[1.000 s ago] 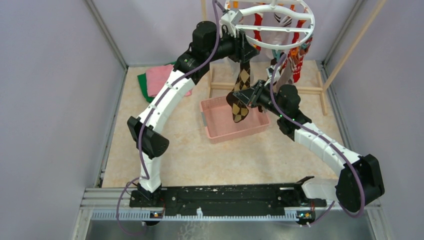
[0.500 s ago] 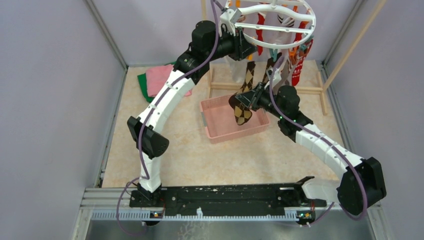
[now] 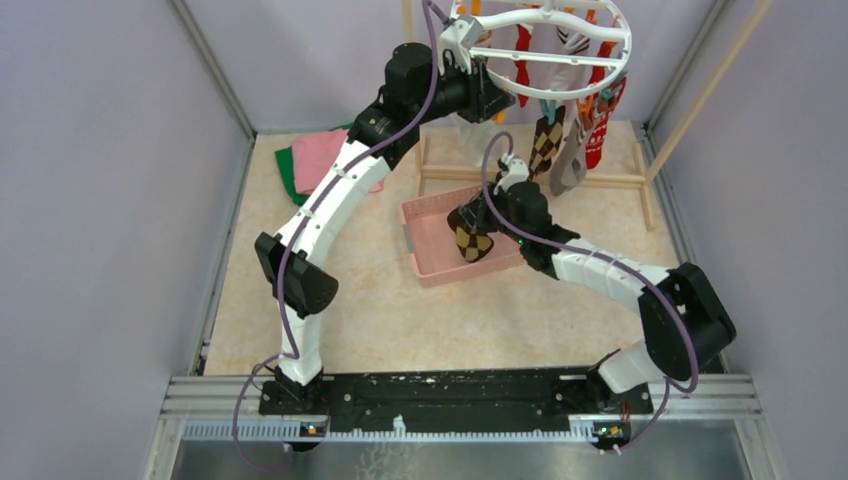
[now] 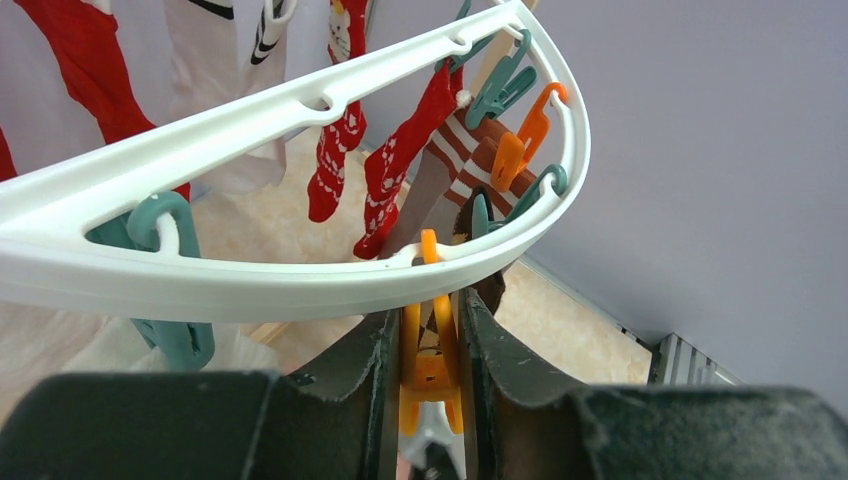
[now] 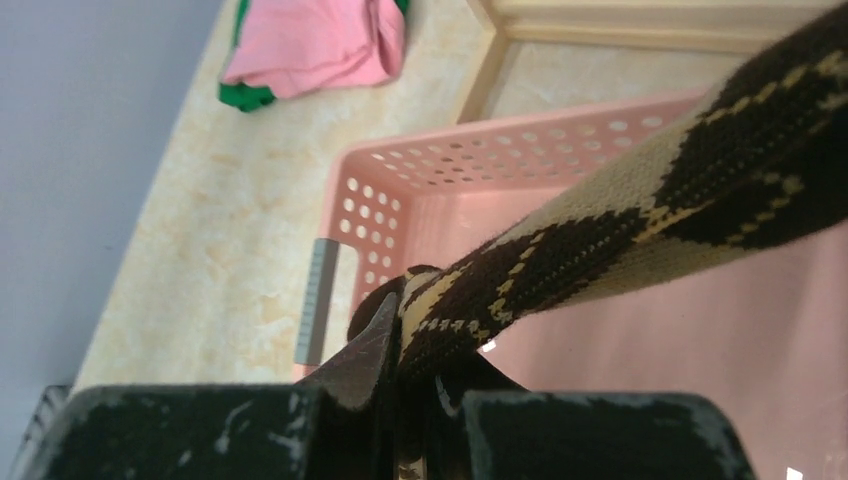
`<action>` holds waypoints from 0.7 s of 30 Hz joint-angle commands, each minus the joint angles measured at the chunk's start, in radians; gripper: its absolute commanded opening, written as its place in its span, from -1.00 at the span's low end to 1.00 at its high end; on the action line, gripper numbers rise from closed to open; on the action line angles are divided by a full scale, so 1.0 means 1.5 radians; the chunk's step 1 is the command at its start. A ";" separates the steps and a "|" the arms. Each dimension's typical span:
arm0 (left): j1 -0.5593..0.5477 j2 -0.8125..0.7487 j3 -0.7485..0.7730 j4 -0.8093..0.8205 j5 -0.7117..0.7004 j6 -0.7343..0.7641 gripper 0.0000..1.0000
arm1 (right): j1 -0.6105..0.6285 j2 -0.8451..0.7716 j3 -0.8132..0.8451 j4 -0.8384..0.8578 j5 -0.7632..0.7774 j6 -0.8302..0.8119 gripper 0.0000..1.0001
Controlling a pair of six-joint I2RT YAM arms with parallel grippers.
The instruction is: Remove the socks clipped to the hanger
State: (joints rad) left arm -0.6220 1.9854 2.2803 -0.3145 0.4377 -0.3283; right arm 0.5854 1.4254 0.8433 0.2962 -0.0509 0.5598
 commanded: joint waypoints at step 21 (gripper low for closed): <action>0.003 -0.056 -0.026 -0.007 0.003 -0.011 -1.00 | -0.006 -0.076 -0.166 -0.173 0.340 0.158 0.28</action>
State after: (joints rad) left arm -0.6216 1.9686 2.2627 -0.3180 0.4297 -0.3279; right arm 0.5961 1.4342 0.6582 0.1486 0.3431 0.6693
